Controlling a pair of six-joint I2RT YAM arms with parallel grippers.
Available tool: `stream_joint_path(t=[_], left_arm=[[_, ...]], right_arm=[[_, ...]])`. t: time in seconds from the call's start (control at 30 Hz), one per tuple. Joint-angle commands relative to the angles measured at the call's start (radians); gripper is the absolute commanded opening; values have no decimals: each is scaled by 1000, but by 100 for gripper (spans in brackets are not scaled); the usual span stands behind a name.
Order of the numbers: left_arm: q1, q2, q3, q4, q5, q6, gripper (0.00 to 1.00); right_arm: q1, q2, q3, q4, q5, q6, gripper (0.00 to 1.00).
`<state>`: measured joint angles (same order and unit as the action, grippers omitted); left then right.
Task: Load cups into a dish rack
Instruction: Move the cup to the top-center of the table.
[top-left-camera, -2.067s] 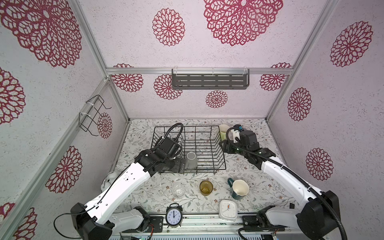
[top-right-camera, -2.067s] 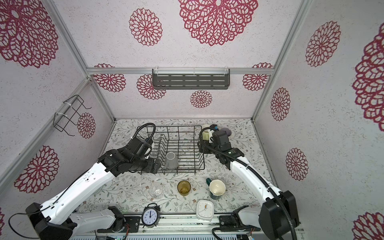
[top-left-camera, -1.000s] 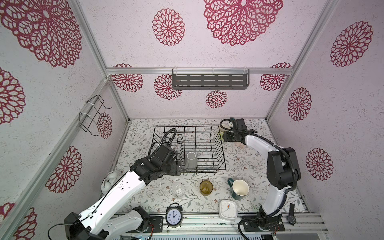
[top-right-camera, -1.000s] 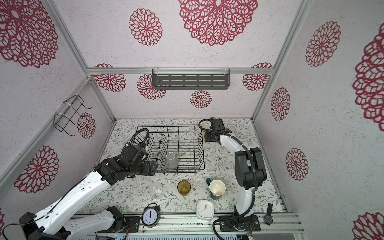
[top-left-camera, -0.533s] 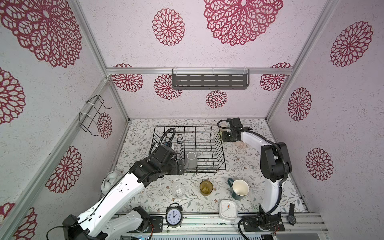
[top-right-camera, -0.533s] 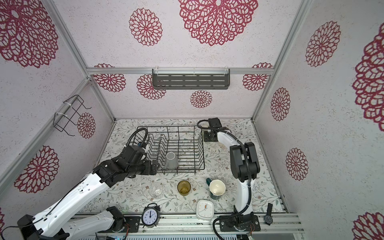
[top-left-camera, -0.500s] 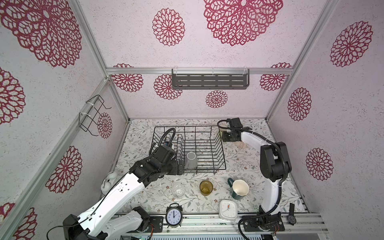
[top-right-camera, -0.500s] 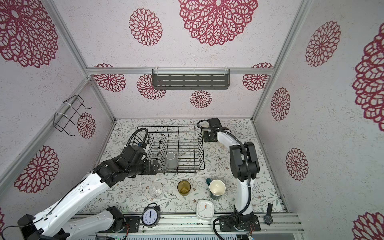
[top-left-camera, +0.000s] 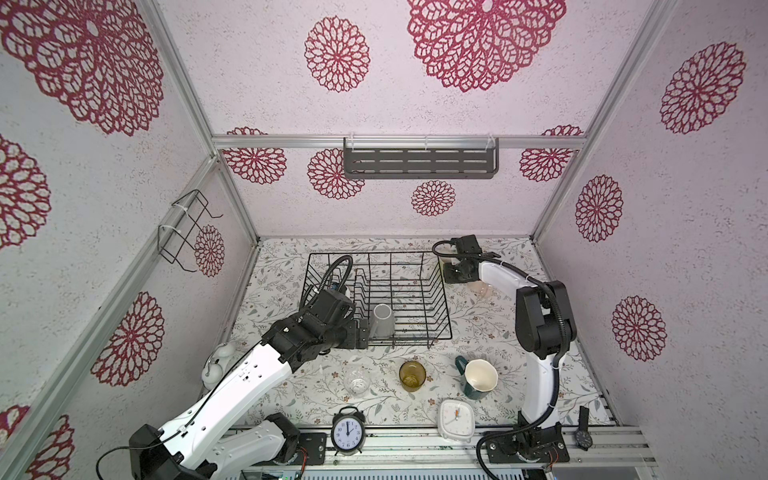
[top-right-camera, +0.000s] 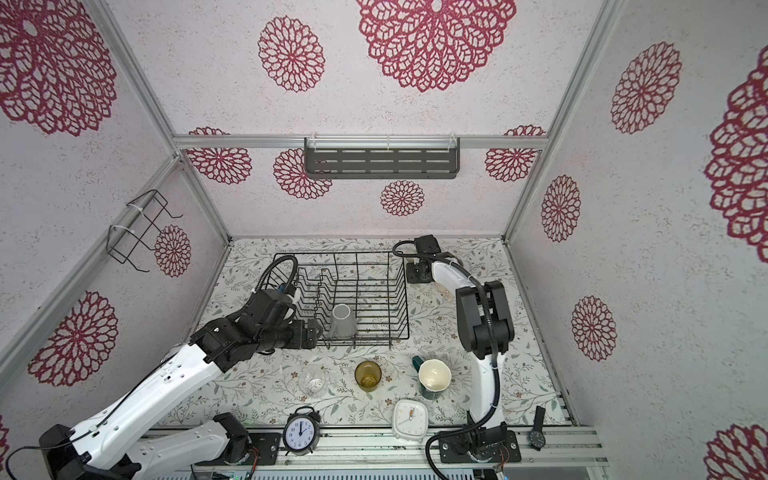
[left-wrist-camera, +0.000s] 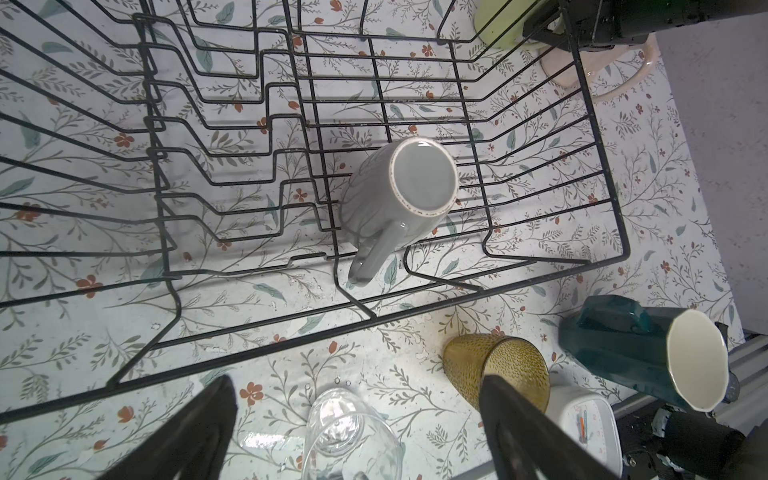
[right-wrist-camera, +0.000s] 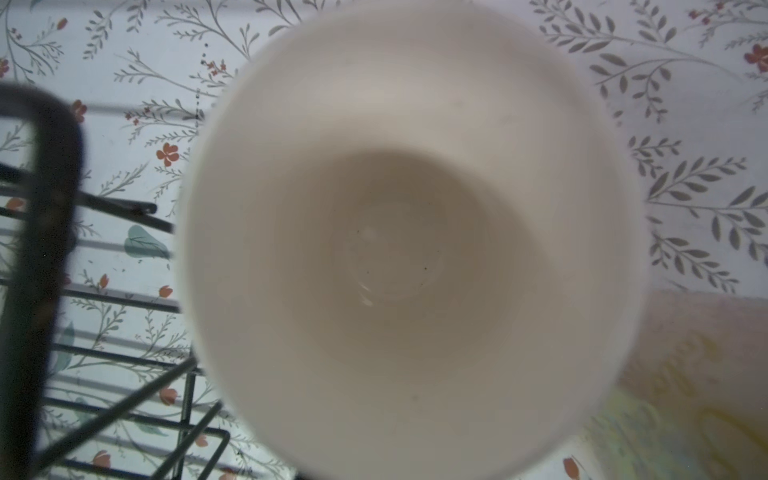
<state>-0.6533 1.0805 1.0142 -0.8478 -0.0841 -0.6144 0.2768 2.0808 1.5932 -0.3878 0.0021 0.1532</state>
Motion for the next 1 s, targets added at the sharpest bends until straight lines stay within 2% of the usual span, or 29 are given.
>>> stream_joint_path(t=[0.0,0.3,0.5,0.7,0.8,0.87,0.97], left_arm=[[9,4,-6,40,-2,-5,95],[9,20,-10,58,3,-6,95],[9,48,2,75,16,-3,95],[9,71,18,96,22,2,95],[9,80,27,102,29,1,95],[9,87,33,101,35,1,95],[9,93,39,95,35,2,95]], right_arm=[[-5,-43,21,-70,29,4,13],[5,-220,-139,-77,22,20,4],[56,-343,-268,-127,126,38,4],[72,-422,-402,-130,118,32,6],[73,-426,-417,-150,119,29,12],[72,-430,-417,-156,118,29,24],[67,-428,-414,-153,107,21,31]])
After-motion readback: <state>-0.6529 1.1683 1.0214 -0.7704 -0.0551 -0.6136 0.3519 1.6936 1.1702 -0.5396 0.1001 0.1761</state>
